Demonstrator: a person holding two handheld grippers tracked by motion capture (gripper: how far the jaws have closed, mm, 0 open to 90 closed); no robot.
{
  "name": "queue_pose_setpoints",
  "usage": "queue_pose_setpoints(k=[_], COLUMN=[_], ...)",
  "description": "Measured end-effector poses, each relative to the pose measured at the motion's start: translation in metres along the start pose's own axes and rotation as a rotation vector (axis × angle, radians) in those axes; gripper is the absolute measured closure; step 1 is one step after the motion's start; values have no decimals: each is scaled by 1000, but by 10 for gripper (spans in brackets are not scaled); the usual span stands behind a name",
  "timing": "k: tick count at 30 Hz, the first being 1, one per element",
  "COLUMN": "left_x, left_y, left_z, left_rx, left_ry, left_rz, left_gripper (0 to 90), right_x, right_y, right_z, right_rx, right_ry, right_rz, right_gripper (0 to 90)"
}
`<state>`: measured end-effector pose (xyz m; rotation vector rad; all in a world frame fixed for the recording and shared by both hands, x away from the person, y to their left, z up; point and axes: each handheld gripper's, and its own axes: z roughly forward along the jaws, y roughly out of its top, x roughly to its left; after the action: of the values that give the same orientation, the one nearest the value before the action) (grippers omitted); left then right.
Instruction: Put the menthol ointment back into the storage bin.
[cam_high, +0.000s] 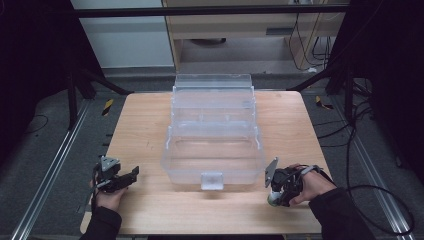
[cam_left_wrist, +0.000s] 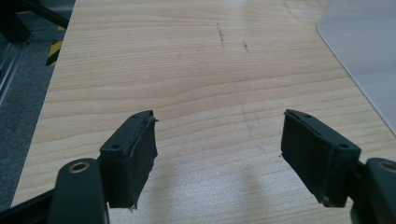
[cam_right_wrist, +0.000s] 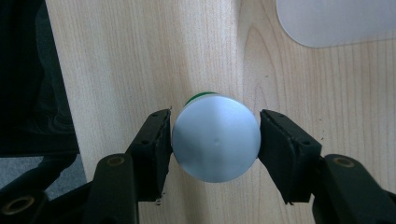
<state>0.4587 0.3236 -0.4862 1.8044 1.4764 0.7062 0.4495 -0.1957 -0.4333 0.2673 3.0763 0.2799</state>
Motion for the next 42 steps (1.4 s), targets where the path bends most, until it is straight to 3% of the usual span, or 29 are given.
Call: queue_pose_setpoints(k=[19, 42], left_x=[-1, -1], left_y=[0, 0], left_z=[0, 1], left_rx=[1, 3], left_ry=[1, 2], left_rz=[-4, -2], left_gripper=[258, 258], right_x=[-4, -7], right_y=[3, 10], right_z=[0, -34], right_rx=[24, -19], right_ry=[23, 10], right_rz=[24, 84], right_gripper=[504, 504])
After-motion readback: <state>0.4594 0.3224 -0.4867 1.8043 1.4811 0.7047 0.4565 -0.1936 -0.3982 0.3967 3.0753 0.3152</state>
